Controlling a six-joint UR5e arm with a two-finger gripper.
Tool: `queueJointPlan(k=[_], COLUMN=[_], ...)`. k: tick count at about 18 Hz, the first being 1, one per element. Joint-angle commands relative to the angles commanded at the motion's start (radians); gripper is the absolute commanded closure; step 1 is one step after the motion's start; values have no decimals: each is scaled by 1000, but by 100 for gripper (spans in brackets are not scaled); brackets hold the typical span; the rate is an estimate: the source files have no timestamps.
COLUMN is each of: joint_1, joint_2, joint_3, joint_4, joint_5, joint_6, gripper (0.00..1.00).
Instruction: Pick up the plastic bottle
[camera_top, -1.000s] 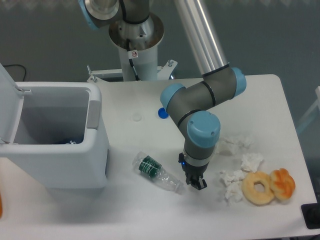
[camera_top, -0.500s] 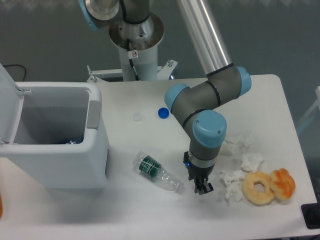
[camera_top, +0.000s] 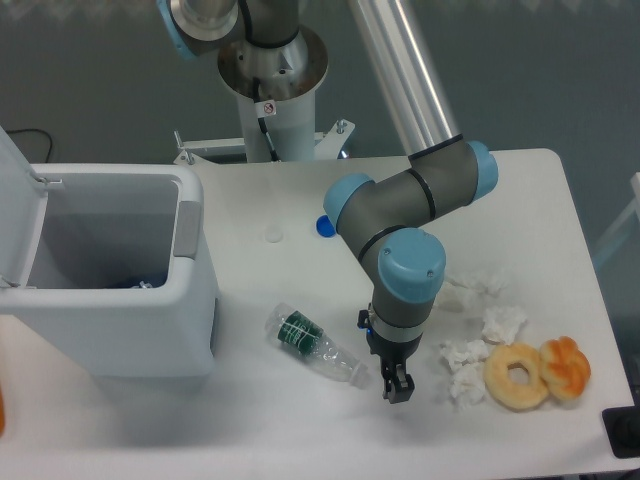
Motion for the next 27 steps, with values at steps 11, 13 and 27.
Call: queueJointPlan(k=[11, 13, 27], joint_1=[-41, -40, -15], joint_2=[-23, -18, 46], joint_3=[0, -15, 109], joint_4=[2, 2, 3], joint_5=[2, 2, 12], joint_6=[66, 78, -626], gripper=[19, 19, 0])
